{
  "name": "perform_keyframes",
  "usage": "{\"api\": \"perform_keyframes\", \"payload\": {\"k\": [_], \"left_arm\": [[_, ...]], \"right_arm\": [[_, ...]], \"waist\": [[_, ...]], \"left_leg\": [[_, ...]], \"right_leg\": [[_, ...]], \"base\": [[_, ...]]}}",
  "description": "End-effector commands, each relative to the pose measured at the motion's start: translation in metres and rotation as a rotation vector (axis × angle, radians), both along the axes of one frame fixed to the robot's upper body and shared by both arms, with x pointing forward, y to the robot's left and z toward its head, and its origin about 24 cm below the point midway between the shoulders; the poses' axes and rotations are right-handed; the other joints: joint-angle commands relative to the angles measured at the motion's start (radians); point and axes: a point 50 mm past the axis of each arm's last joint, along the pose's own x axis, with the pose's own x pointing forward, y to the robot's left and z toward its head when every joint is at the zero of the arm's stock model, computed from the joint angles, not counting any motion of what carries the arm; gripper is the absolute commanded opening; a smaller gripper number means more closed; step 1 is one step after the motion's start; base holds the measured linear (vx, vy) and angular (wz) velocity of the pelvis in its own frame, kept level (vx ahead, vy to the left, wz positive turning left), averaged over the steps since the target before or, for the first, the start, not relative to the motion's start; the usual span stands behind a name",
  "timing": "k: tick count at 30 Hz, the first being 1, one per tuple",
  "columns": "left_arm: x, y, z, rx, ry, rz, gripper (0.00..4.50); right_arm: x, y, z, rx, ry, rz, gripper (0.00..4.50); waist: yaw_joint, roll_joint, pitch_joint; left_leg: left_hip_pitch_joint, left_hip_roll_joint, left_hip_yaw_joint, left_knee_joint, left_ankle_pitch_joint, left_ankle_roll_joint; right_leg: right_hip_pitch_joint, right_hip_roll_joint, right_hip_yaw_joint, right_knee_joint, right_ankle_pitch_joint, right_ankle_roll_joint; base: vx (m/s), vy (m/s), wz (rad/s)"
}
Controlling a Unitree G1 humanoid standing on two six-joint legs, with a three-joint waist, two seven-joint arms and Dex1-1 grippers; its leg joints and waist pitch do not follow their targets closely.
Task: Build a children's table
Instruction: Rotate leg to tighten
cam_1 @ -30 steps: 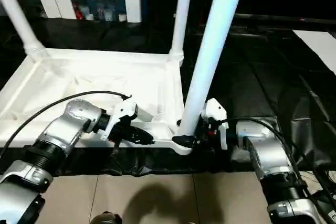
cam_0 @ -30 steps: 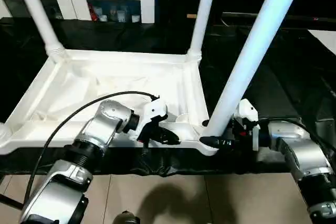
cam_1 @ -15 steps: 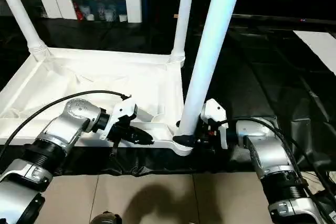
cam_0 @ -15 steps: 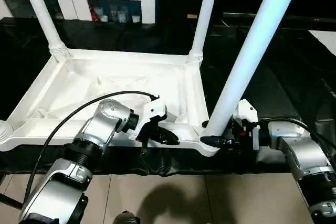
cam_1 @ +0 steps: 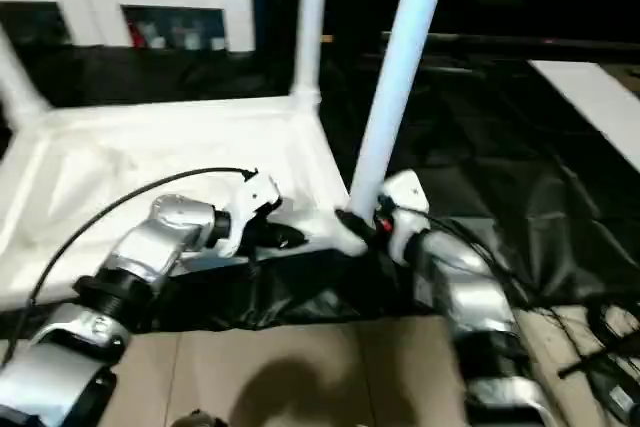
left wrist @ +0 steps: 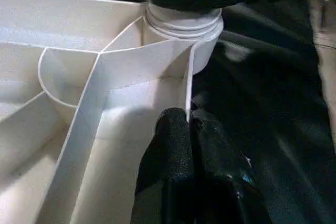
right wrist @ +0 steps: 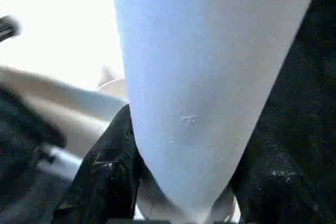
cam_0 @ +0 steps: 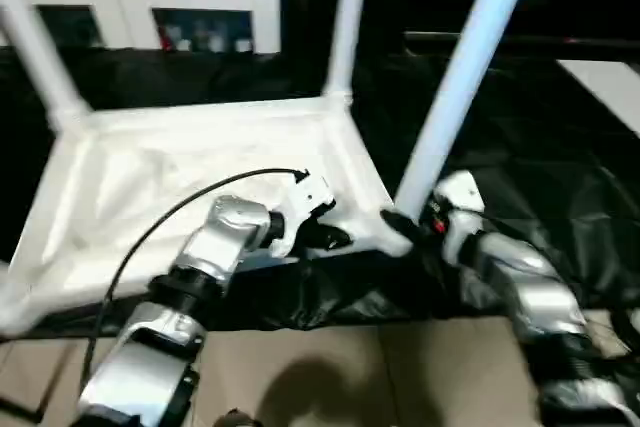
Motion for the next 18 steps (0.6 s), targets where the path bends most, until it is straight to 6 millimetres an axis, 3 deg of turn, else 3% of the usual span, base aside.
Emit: {"api": "perform_keyframes", "payload": {"k": [1, 3, 5, 6, 8, 10, 16, 18], "left_arm": [[-0.002, -0.056, 0.026, -0.114, -0.093, -0.082, 0.0], [-0.004, -0.058, 0.026, -0.117, -0.094, -0.084, 0.0], [-0.004, -0.058, 0.026, -0.115, -0.095, -0.086, 0.0], [-0.004, -0.055, 0.026, -0.111, -0.097, -0.091, 0.0], [-0.003, -0.05, 0.025, -0.105, -0.099, -0.105, 0.0], [-0.003, -0.04, 0.025, -0.089, -0.1, -0.146, 0.0], [-0.004, -0.023, 0.025, -0.061, -0.088, -0.226, 0.0], [-0.005, -0.017, 0.025, -0.05, -0.079, -0.257, 0.0]], "right_arm": [[-0.009, 0.068, -0.016, 0.079, 0.099, 0.148, 1.93], [-0.008, 0.074, -0.014, 0.072, 0.079, 0.144, 1.93], [-0.008, 0.075, -0.014, 0.075, 0.071, 0.138, 2.49], [-0.008, 0.073, -0.013, 0.085, 0.068, 0.143, 2.65], [-0.009, 0.068, -0.012, 0.086, 0.061, 0.158, 2.84], [-0.012, 0.057, -0.011, 0.034, 0.035, 0.211, 3.07], [-0.022, 0.033, -0.007, -0.013, 0.025, 0.382, 3.07], [-0.027, 0.025, -0.005, -0.036, 0.03, 0.465, 3.07]], "waist": [[-0.005, 0.005, -0.056], [-0.009, 0.005, -0.056], [-0.01, 0.006, -0.055], [-0.01, 0.011, -0.056], [-0.01, 0.008, -0.057], [-0.011, 0.012, -0.059], [-0.002, 0.01, -0.066], [0.005, 0.008, -0.071]], "left_leg": [[0.016, 0.012, -0.014, -0.081, -0.472, -0.022], [0.018, 0.012, -0.013, -0.082, -0.482, -0.023], [0.019, 0.013, -0.011, -0.083, -0.483, -0.018], [0.02, 0.013, -0.01, -0.083, -0.48, -0.014], [0.018, 0.014, -0.008, -0.084, -0.471, -0.01], [0.016, 0.014, -0.006, -0.084, -0.456, -0.006], [0.014, 0.015, 0.005, -0.076, -0.353, 0.032], [0.009, 0.016, 0.007, -0.071, -0.282, 0.052]], "right_leg": [[0.025, -0.047, 0.021, -0.101, -0.5, -0.126], [0.021, -0.047, 0.022, -0.102, -0.489, -0.129], [0.02, -0.045, 0.025, -0.101, -0.459, -0.138], [0.019, -0.045, 0.027, -0.1, -0.438, -0.145], [0.021, -0.044, 0.029, -0.097, -0.407, -0.156], [0.025, -0.042, 0.031, -0.093, -0.357, -0.167], [0.035, -0.041, 0.035, -0.082, -0.233, -0.207], [0.042, -0.042, 0.036, -0.072, -0.149, -0.232]], "base": [[0.0, 0.0, 0.0], [0.0, 0.0, 0.0], [0.0, 0.0, 0.0], [0.0, 0.0, 0.0], [0.0, 0.0, 0.0], [0.0, 0.0, 0.0], [0.0, 0.0, 0.0], [0.0, 0.0, 0.0]]}}
